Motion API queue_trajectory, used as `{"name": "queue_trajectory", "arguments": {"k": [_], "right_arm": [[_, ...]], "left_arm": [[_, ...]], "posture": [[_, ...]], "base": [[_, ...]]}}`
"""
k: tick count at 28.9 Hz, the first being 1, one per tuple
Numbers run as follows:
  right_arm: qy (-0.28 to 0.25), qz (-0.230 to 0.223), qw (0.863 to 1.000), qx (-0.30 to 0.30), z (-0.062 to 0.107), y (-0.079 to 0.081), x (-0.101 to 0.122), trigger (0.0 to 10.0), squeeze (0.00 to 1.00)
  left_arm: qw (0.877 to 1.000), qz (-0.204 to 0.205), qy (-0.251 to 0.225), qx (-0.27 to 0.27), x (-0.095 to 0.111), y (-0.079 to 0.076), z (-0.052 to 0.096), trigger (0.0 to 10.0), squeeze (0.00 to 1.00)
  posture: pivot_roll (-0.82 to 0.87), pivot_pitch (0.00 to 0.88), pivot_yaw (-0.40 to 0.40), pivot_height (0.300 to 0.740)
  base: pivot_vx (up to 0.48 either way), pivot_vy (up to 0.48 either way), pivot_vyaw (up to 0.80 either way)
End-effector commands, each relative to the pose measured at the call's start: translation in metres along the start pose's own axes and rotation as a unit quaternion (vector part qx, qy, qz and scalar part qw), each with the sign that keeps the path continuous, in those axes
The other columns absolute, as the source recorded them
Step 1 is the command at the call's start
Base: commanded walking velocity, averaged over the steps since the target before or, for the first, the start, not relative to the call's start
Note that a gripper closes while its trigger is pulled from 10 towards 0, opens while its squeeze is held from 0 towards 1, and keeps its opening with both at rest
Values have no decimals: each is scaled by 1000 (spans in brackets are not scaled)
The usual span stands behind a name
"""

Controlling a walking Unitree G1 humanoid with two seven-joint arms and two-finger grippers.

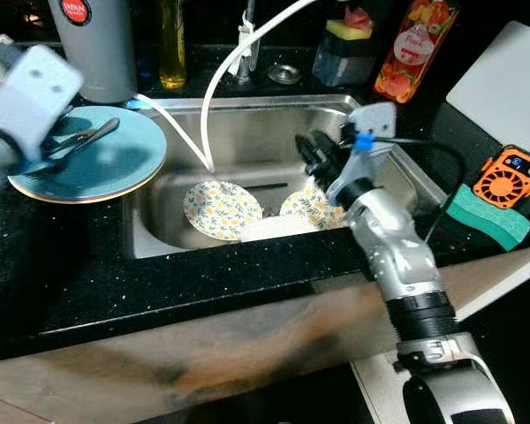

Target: Kitchen organization

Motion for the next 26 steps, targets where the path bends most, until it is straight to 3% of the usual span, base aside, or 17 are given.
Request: {"name": "queue_trajectory", "arguments": {"k": [1, 7, 16, 26], "right_arm": [[7, 1, 1000, -13, 7, -8, -6, 10000, 0], [11, 3, 1000, -7, 7, -5, -12, 10000, 0], [14, -7, 1000, 4, 5, 1, -14, 10000, 0], [14, -10, 1000, 3, 5, 0, -14, 10000, 0]], "left_arm": [[998, -48, 36, -28, -9, 1, 10, 10000, 0], [988, -105, 107, -32, -35, 20, 32, 10000, 0], [978, -139, 154, -21, -51, 36, 42, 10000, 0], [980, -109, 151, -65, -71, 2, 11, 10000, 0]], "posture": [[148, 73, -49, 740], [175, 90, -64, 740], [190, 102, -80, 740], [177, 110, -84, 740]], "base": [[0, 0, 0], [0, 0, 0], [0, 0, 0], [0, 0, 0]]}}
Point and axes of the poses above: a point about 5 cm out from each wrist's last joint towards the gripper, its own z axis pointing back from the gripper into the wrist, its own x axis along the axis of the wrist's last joint, y = z × x, the point moved 2 cm from there along -z, pointing out of the wrist towards the gripper, and after that the axes turned 4 degrees about z, right-handed, at the moved point
